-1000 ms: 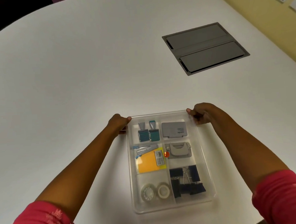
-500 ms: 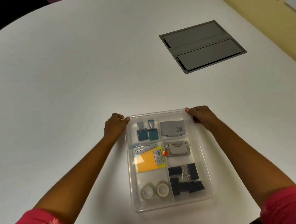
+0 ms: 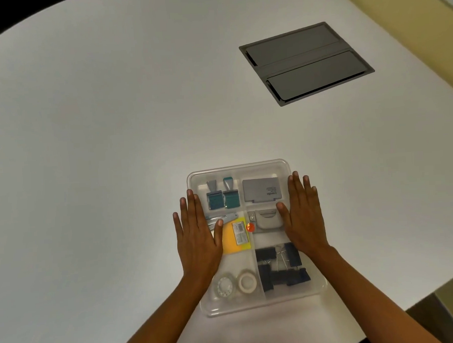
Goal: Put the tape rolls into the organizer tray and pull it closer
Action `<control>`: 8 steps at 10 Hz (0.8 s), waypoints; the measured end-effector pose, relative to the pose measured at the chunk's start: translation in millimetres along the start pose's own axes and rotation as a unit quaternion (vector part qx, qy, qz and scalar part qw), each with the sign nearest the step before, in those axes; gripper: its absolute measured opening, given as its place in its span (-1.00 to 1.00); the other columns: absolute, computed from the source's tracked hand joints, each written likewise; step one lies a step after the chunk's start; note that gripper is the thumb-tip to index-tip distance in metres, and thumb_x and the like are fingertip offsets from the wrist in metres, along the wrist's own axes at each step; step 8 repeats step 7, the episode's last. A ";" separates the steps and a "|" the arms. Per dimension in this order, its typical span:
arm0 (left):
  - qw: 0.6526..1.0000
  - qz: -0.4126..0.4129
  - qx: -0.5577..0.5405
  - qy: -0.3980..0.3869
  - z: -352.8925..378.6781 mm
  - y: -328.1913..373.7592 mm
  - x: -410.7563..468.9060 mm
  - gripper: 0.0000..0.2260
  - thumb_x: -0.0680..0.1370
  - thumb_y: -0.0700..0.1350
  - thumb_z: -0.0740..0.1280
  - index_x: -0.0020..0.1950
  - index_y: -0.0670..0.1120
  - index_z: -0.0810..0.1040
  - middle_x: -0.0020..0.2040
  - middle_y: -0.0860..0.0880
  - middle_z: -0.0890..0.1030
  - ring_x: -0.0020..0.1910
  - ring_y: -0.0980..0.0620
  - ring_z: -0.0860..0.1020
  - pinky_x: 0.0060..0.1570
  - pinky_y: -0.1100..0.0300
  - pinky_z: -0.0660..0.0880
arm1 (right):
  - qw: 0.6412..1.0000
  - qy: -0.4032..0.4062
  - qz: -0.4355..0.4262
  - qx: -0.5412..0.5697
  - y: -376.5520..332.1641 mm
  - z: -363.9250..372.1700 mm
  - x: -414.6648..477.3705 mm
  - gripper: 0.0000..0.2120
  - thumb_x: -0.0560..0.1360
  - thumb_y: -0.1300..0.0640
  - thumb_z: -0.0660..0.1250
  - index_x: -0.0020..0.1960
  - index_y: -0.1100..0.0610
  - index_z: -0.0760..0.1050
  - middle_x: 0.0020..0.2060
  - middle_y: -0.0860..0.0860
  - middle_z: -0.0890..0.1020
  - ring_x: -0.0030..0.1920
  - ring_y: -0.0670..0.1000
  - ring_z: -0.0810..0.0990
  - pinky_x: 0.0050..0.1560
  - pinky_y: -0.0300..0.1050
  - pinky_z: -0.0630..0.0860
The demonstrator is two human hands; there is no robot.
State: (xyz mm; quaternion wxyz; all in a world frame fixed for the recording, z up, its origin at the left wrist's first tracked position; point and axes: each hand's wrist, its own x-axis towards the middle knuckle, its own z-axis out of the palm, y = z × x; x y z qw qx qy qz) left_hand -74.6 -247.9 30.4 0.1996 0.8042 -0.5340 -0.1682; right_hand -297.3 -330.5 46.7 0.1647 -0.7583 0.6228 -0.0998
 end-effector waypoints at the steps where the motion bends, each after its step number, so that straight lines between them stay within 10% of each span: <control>1: 1.000 -0.009 -0.015 -0.007 1.8 -0.1 0.3 -0.30 0.53 0.30 -0.06 0.56 -0.02 -0.14 0.59 0.05 -0.10 0.54 0.12 -0.22 0.51 0.11 -0.25 | 1.000 -0.006 -0.004 0.003 1.6 3.1 1.0 -0.24 0.52 -0.35 -0.24 0.55 0.10 -0.12 0.57 0.04 -0.03 0.56 0.06 -0.14 0.54 0.10 -0.14; 8: 0.998 0.042 -0.023 0.031 -17.0 11.1 -3.0 -0.32 0.52 0.31 -0.24 0.56 -0.02 -0.08 0.59 -0.03 -0.04 0.57 -0.02 -0.08 0.55 -0.10 -0.12 | 0.993 0.048 0.020 0.109 -9.8 -7.0 -7.7 -0.36 0.60 -0.10 0.05 0.55 0.10 -0.11 0.56 0.03 0.02 0.56 0.03 -0.01 0.51 -0.05 -0.04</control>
